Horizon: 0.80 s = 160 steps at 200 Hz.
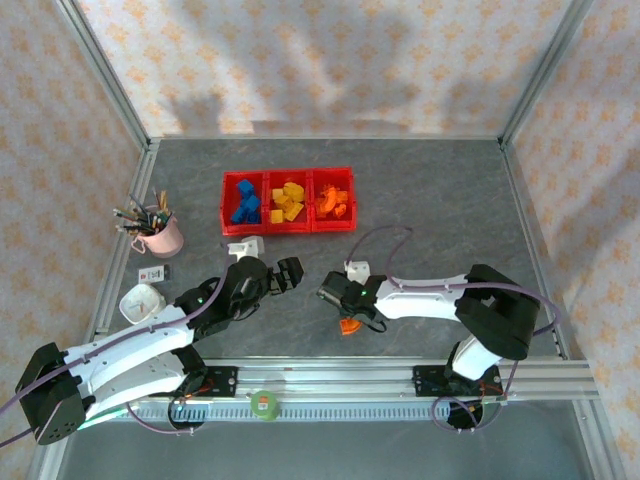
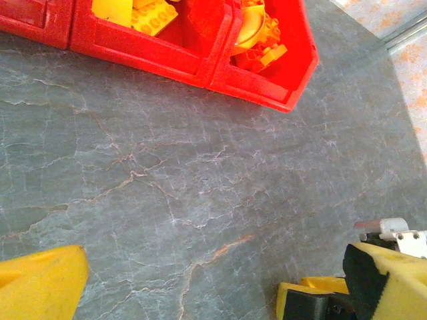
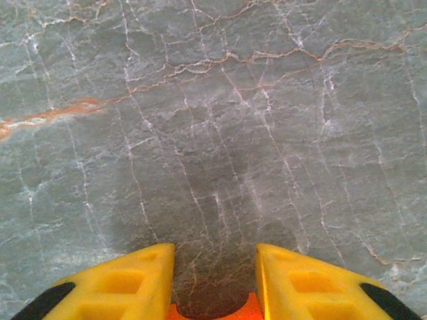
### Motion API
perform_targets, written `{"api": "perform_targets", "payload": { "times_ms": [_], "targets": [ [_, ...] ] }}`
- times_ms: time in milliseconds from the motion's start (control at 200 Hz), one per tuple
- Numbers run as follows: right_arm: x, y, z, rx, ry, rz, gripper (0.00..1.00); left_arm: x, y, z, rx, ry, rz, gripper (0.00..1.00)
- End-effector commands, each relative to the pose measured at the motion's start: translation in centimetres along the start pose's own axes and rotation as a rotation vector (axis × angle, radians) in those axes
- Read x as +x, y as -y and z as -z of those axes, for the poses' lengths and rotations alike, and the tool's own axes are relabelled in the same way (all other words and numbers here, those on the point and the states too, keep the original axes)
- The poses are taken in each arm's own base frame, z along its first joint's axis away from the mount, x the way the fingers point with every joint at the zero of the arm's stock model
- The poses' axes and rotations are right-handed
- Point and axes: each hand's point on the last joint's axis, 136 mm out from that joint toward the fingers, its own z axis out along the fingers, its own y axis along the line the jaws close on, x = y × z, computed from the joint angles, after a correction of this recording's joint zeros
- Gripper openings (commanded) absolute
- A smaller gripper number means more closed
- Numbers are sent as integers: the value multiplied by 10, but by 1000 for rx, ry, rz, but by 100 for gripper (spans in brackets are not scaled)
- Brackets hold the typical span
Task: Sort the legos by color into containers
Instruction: Pick up the lego from the bottom-center of the table, then place the lego in the container.
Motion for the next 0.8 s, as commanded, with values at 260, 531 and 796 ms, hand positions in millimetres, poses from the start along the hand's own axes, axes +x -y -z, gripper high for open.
{"api": "perform_targets", "payload": {
  "times_ms": [260,531,796],
  "targets": [
    [-42,-10,20,-22,109,-11,31,-14,-3,6,-31,68,-22,99],
    [-132,-6,35,-24,233,-34,32,-46,-5,5,-48,113,-21,99],
    [-241,-1,16,-2,337,-53,34,-76,-10,-6,-68,148,-7,99]
  ]
}}
